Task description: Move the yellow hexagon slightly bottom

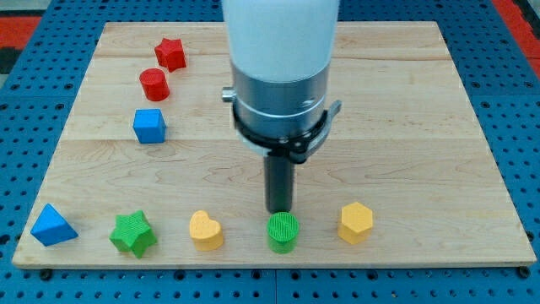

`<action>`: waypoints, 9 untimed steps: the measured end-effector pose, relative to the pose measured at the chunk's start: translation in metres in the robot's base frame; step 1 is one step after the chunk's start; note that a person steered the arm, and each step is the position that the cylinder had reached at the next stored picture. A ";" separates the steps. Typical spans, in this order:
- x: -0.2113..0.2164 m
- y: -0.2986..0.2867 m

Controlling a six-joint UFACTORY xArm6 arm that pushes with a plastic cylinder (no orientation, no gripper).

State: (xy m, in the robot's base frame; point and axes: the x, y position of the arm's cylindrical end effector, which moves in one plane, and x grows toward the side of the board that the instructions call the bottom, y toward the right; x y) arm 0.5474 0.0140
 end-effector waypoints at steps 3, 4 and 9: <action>0.005 0.041; 0.003 0.049; 0.007 0.105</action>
State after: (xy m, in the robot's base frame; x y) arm 0.5541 0.1193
